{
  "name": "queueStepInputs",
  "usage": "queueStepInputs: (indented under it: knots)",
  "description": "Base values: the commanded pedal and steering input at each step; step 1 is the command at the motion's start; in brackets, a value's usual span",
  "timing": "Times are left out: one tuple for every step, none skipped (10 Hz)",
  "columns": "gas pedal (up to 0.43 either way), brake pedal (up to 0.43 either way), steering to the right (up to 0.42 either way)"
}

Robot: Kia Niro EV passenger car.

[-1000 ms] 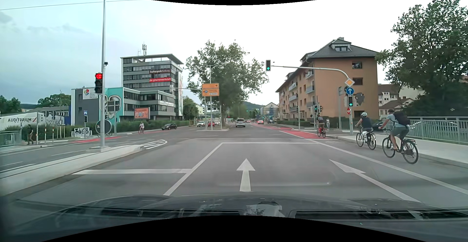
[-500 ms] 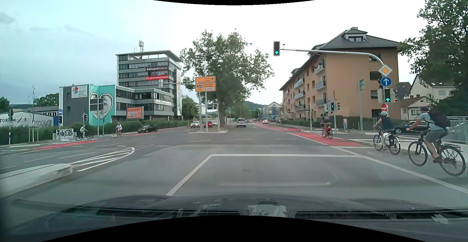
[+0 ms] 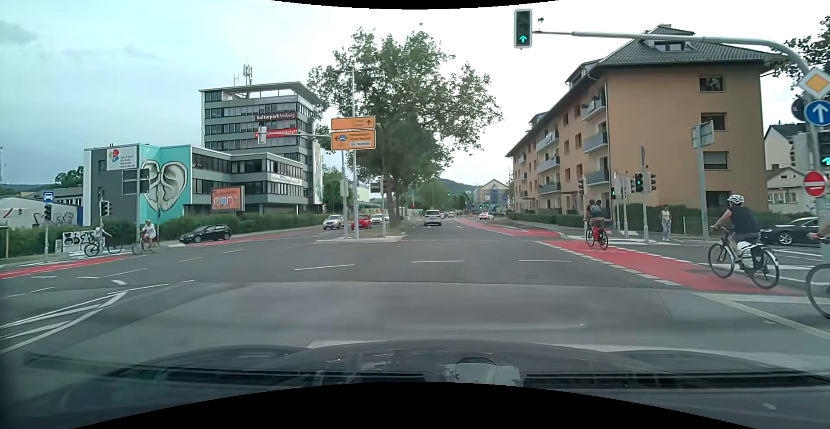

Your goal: Follow the waypoints while adhering to traffic rules and regulations

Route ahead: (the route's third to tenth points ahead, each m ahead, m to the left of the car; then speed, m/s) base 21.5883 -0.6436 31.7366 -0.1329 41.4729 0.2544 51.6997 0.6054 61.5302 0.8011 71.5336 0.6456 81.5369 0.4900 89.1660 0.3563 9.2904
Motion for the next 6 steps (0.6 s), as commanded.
queueStepInputs:
  knots:
    - [0.087,0.000,-0.018]
    - [0.087,0.000,-0.017]
    - [0.087,0.000,-0.015]
    - [0.087,0.000,-0.015]
    - [0.079,0.000,-0.012]
    - [0.079,0.000,-0.009]
